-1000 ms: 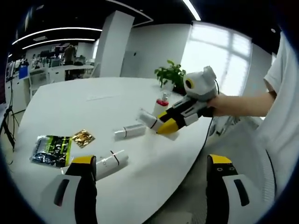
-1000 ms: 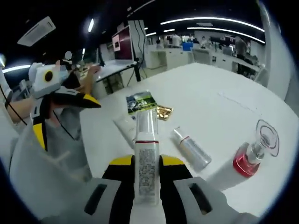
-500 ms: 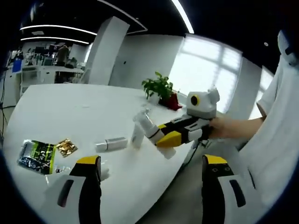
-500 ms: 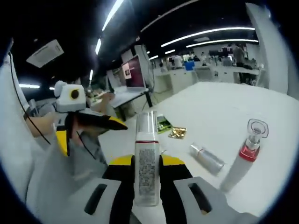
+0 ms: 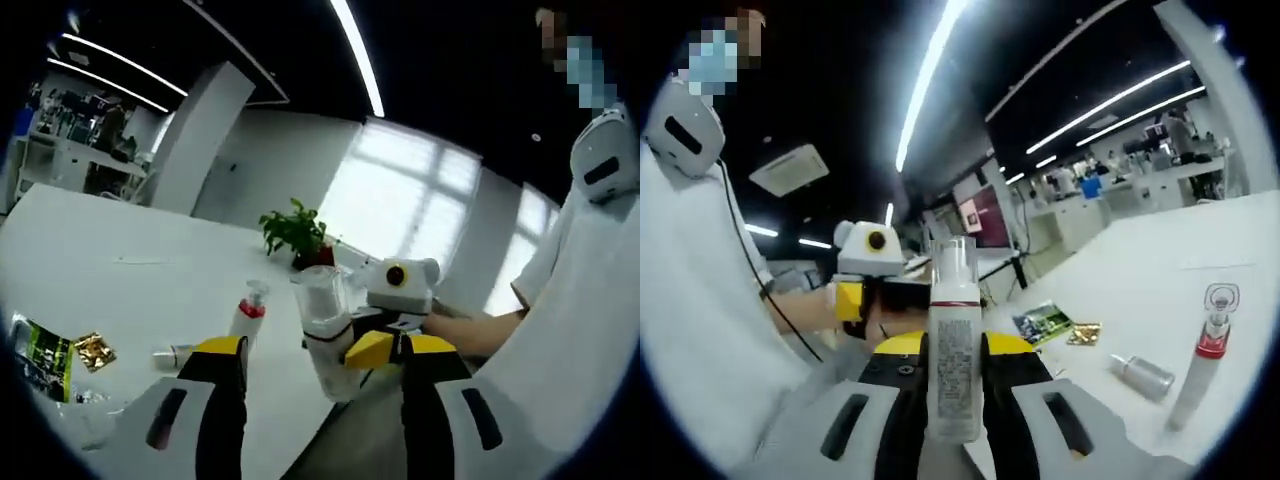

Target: Arrange the skincare products in the storage area until every visible bottle or jar stands upright without overlapping.

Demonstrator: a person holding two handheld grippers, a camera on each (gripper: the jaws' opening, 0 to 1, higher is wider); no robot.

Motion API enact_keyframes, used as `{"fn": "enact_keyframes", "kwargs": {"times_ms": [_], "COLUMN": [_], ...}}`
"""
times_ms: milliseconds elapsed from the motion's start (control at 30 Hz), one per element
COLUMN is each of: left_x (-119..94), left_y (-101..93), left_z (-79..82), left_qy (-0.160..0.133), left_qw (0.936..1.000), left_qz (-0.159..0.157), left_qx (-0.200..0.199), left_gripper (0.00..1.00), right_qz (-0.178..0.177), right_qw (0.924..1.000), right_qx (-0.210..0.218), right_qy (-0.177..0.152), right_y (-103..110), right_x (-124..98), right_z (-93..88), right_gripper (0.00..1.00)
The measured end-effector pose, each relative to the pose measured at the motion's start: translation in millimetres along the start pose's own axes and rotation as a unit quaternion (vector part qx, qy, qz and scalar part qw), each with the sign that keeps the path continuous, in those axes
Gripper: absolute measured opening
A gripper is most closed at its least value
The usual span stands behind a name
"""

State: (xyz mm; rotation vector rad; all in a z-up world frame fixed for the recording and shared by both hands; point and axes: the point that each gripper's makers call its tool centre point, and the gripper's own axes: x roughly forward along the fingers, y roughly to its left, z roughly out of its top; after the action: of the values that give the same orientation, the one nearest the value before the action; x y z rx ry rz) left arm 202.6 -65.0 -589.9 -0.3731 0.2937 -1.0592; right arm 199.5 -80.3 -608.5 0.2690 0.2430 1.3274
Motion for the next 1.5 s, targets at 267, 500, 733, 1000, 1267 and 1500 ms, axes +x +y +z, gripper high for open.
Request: {"fn": "enact_keyframes", "kwargs": {"times_ms": [267,500,733,1000,1267,1500], "left_x": [7,8,15,15,20,27], "left_y": [-15.7,-28.5,-19.4,12.7,13.9,1.6], "left_z": [3.1,10.8,18.6,33.5,50.8,47.9], "left_qy": [0.006,0.003,0.01,0.02,0.017,0.02], "left_qw": [0.9993,0.9982,0.9992,0.9897,0.9608,0.9472], "left_qz": [-0.033,-0.053,-0.003,0.126,0.247,0.277], "left_qx": [0.017,0.028,0.038,0.065,0.124,0.16], "left_gripper": [0.33,0.2,0.2,0.2,0.2,0.19], "right_qz": [0.054,0.069,0.04,-0.135,-0.278,-0.31], "right_qw": [0.9984,0.9973,0.9989,0.9836,0.9471,0.9418], "right_qx": [0.007,0.015,0.023,-0.085,-0.141,-0.118], "right_qy": [-0.015,-0.017,-0.007,0.085,0.078,0.053], "right_y": [27,27,18,-8,-16,-25], "right_x": [9,13,16,20,17,10], "right_z": [6.7,10.9,16.8,16.0,24.5,21.7], "right_gripper": [0.19,0.19,0.2,0.23,0.21,0.2]}}
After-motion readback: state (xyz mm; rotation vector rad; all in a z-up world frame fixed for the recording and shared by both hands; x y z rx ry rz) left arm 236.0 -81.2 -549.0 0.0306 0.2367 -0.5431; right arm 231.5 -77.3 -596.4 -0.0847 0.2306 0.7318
